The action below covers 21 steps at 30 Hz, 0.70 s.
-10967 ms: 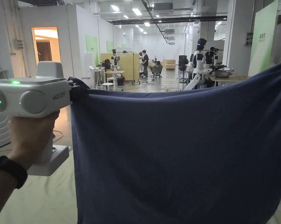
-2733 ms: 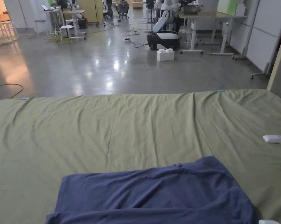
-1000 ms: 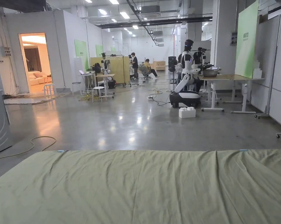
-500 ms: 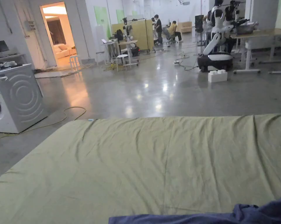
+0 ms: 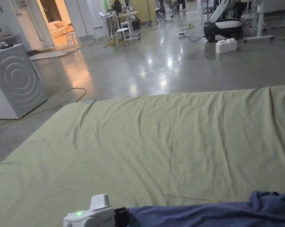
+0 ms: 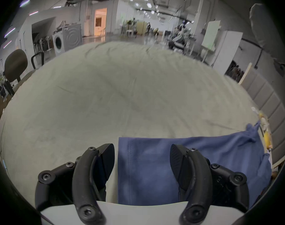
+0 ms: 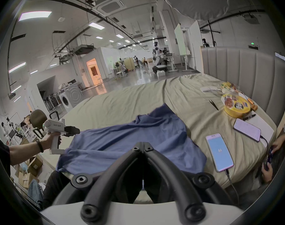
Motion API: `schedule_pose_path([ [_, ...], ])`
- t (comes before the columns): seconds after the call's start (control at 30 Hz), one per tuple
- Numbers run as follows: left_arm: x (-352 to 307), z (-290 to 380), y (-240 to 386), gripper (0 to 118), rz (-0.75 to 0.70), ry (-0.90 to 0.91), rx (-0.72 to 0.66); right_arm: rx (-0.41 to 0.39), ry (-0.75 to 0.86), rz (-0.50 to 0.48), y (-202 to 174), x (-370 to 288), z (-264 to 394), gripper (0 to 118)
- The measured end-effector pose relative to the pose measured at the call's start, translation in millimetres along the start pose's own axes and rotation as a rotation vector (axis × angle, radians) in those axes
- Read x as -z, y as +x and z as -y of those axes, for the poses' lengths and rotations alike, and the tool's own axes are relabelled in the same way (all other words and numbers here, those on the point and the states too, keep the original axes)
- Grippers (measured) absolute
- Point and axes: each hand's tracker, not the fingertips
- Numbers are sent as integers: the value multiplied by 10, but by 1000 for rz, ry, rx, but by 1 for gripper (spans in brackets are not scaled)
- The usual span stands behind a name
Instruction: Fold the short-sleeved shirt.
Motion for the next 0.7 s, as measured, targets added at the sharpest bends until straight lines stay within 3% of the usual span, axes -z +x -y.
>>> schedule_pose_path([
  [0.13, -53, 65, 149, 58, -50, 48, 97, -3, -40, 28, 92, 61, 58, 0],
  [0.17, -84, 90, 217, 48, -37, 46, 142, 2, -47, 27, 117, 95, 54, 0],
  [0.2, -82, 109, 284, 21, -28, 43, 209, 8, -56, 28, 142, 129, 51, 0],
  [0.23, -52, 121, 366, 8, -23, 20, 235, 22, -71, 19, 180, 227, 14, 0],
  [0.37, 22, 149, 429, 7, -77, -25, 269, 9, -80, 8, 415, 782, -323, 2],
  [0.4, 113, 100, 410, 7, -72, -30, 260, 12, -119, 4, 511, 1018, -457, 13],
  [0.47, 109, 75, 398, 7, -60, -58, 270, 27, -127, 10, 695, 1465, -673, 58],
  [0.5, 107, 77, 396, 7, -54, -66, 291, 30, -211, 40, 823, 1837, -811, 79],
  [0.7, 124, -31, 350, 7, -26, -82, 247, -144, -497, 118, 1193, 3384, -919, 80],
])
